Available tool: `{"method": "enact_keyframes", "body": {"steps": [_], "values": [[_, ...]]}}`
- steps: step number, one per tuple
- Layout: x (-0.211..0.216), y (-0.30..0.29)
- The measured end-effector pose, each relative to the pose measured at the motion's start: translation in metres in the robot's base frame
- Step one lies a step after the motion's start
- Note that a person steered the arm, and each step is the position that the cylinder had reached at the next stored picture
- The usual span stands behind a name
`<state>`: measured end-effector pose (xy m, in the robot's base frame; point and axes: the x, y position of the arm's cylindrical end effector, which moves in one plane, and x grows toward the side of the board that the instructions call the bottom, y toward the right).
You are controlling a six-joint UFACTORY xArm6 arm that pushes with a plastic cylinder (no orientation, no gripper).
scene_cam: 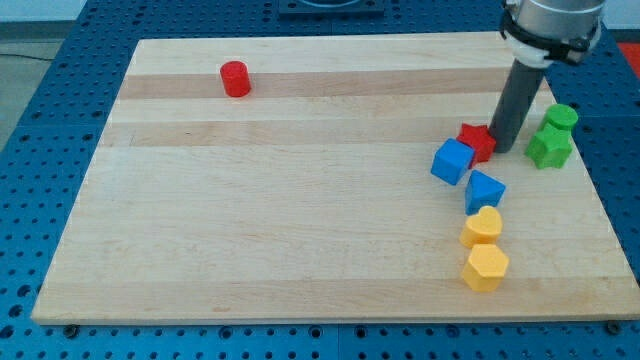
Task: Move the blue cube parallel to the left of the green star
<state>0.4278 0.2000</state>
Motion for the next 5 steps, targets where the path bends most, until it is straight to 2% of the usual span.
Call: {"method": "enact_keyframes", "body": {"steps": [1,2,3,4,5], "values": [[0.014,-0.004],[-0.015,-0.062],[-0.043,-0.172],[-0.036,-0.243],[0.019,-0.250]]}}
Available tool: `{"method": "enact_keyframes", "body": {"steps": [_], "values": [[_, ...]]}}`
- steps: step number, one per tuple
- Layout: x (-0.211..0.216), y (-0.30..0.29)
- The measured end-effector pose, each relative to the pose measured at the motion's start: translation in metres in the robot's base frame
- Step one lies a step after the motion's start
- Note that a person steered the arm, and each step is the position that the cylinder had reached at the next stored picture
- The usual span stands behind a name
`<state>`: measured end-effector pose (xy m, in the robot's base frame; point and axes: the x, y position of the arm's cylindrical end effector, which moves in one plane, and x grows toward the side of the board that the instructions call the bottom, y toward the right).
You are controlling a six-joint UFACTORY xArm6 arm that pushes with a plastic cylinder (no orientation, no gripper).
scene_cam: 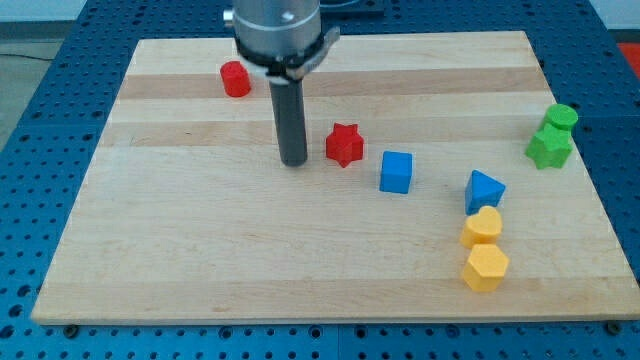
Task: Move the blue cube parallel to the left of the green star
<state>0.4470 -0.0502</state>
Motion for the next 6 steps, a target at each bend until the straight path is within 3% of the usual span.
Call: {"method": "enact_keyframes", "body": {"steps": [3,5,6], "values": [[0.013,0.125],[0.041,0.116],[0.040,0.149]]}}
